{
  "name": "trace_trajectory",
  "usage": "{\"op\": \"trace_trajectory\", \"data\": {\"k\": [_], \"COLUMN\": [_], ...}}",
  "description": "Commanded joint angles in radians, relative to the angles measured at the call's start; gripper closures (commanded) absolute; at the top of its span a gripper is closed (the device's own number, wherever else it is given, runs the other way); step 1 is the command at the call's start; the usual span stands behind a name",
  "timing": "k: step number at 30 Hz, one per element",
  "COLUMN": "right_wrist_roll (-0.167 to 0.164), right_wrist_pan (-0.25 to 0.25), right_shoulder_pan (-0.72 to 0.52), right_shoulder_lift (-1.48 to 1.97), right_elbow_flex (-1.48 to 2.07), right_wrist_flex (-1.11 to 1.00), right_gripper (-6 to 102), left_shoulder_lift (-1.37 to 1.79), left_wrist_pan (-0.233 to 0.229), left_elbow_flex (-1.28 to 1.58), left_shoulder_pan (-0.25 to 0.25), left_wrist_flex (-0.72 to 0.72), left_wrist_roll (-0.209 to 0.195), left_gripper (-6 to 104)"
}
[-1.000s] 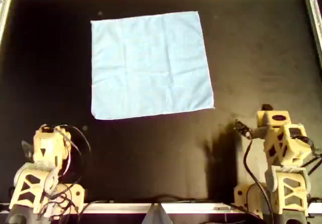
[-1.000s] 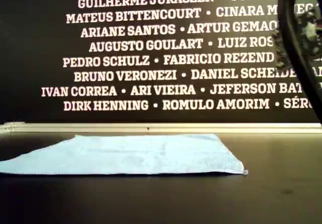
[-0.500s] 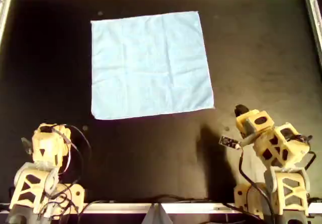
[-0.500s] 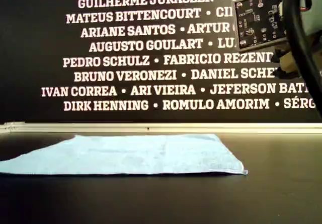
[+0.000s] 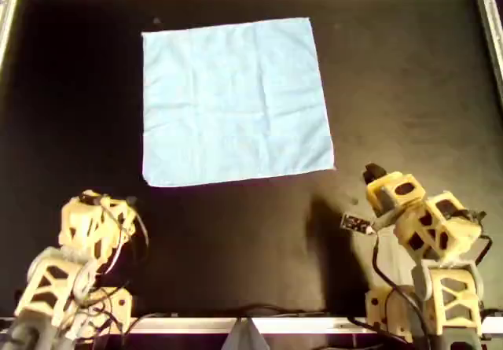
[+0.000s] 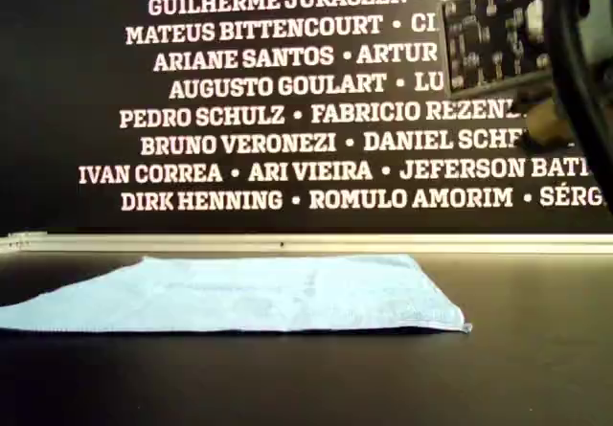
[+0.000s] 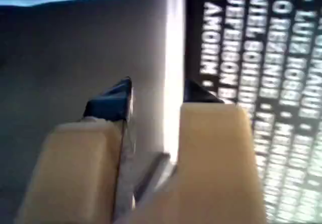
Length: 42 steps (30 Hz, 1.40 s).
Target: Fold a cloth
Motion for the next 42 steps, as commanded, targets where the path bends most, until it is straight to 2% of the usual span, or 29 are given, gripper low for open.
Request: {"op": "trace_trajectory", "data": {"k": [1, 8, 12, 16, 18, 24, 26, 30, 31, 33, 36, 38, 42], "right_wrist_roll": [0.009, 0.009, 0.009, 0.009, 0.009, 0.017, 0.057, 0.170, 0.183, 0.187, 0.175, 0.173, 0.172], "right_wrist_pan": [-0.012, -0.017, -0.075, -0.153, -0.167, -0.152, -0.150, -0.144, -0.135, -0.107, -0.046, 0.018, 0.216], "right_shoulder_pan": [0.000, 0.012, 0.086, 0.114, 0.103, 0.118, 0.112, 0.117, 0.118, 0.127, 0.166, 0.219, 0.336], "right_shoulder_lift": [-0.146, -0.733, -1.066, -1.232, -1.282, -1.427, -1.474, -1.539, -1.552, -1.575, -1.583, -1.583, -1.575], "right_elbow_flex": [-0.091, -0.442, -0.591, -0.701, -0.758, -0.834, -0.890, -0.959, -0.973, -1.005, -1.023, -1.023, -1.023], "right_wrist_flex": [-0.055, -0.054, -0.055, -0.055, -0.057, -0.060, -0.061, -0.060, -0.060, -0.057, -0.054, -0.051, -0.048], "right_gripper": [51, 51, 51, 51, 51, 50, 50, 42, 40, 35, 33, 32, 32], "left_shoulder_lift": [-0.196, -0.719, -0.893, -0.936, -0.945, -0.946, -0.960, -1.008, -1.023, -1.054, -1.085, -1.086, -1.086], "left_wrist_pan": [0.021, 0.025, 0.025, 0.025, 0.025, 0.025, 0.025, 0.023, 0.017, 0.006, 0.006, 0.005, 0.005], "left_elbow_flex": [-0.192, -0.552, -0.637, -0.650, -0.652, -0.667, -0.669, -0.664, -0.666, -0.666, -0.669, -0.670, -0.670], "left_shoulder_pan": [-0.020, -0.032, -0.034, -0.034, -0.034, -0.032, -0.032, -0.032, -0.032, -0.032, -0.031, -0.029, -0.021], "left_wrist_flex": [-0.025, -0.026, -0.026, -0.026, -0.028, -0.038, -0.084, -0.190, -0.201, -0.212, -0.213, -0.213, -0.213], "left_wrist_roll": [-0.003, -0.003, 0.009, 0.005, 0.009, 0.012, 0.012, 0.012, 0.012, 0.012, 0.012, 0.012, 0.012], "left_gripper": [25, 25, 25, 25, 25, 25, 25, 25, 25, 25, 25, 25, 25]}}
